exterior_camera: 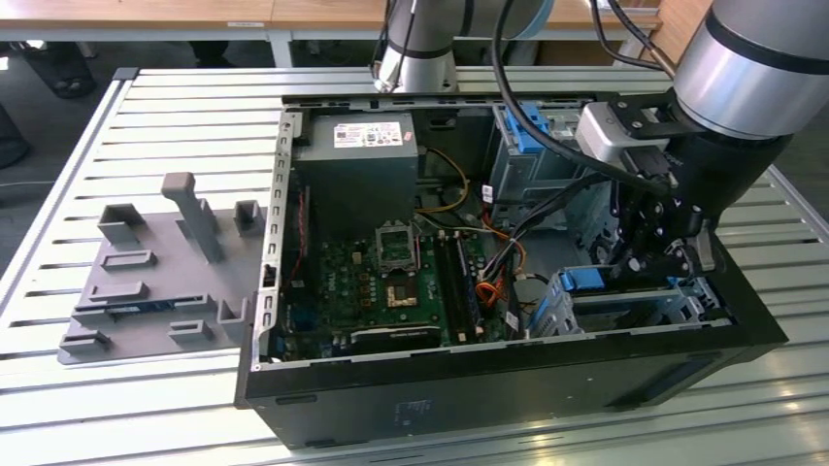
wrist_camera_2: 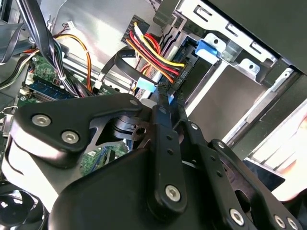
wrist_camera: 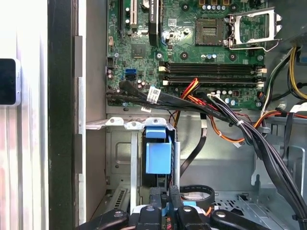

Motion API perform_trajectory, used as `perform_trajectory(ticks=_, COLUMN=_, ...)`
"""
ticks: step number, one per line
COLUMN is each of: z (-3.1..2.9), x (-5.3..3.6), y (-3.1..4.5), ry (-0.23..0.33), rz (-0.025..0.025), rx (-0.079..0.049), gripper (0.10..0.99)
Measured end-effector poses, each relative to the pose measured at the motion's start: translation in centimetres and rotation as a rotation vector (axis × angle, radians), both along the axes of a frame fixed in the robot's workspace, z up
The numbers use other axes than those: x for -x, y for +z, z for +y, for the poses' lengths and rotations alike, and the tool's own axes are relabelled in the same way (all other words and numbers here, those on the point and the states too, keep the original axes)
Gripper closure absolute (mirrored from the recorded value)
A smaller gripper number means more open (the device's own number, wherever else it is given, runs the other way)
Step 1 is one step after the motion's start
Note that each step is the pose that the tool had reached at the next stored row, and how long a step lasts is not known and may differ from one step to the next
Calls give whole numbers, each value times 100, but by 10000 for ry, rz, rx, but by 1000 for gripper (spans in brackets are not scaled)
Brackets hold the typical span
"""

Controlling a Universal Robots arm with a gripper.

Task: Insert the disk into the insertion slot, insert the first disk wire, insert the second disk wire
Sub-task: 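Insert the second disk wire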

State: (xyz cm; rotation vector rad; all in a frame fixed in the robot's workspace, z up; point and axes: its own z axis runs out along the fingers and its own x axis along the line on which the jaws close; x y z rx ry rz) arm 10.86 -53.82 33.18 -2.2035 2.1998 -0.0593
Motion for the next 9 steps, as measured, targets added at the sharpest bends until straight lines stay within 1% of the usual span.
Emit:
perform_trajectory(ticks=3, z=0, x=0, y=33, ry=0, rz=2, rx=0, gripper=871)
perform_trajectory(ticks=6, z=0, x=0, y=51, ry=0, rz=8, rx=-1, gripper=871)
perform_trajectory(ticks=7, z=0, x=0, y=57, ry=0, rz=11, rx=0, gripper=882)
perform_trajectory(ticks=8, z=0, x=0, y=66, ry=0, rz=14, rx=1, gripper=945)
perform_trajectory(ticks=9, z=0, x=0, y=71, ry=0, rz=15, rx=0, gripper=945)
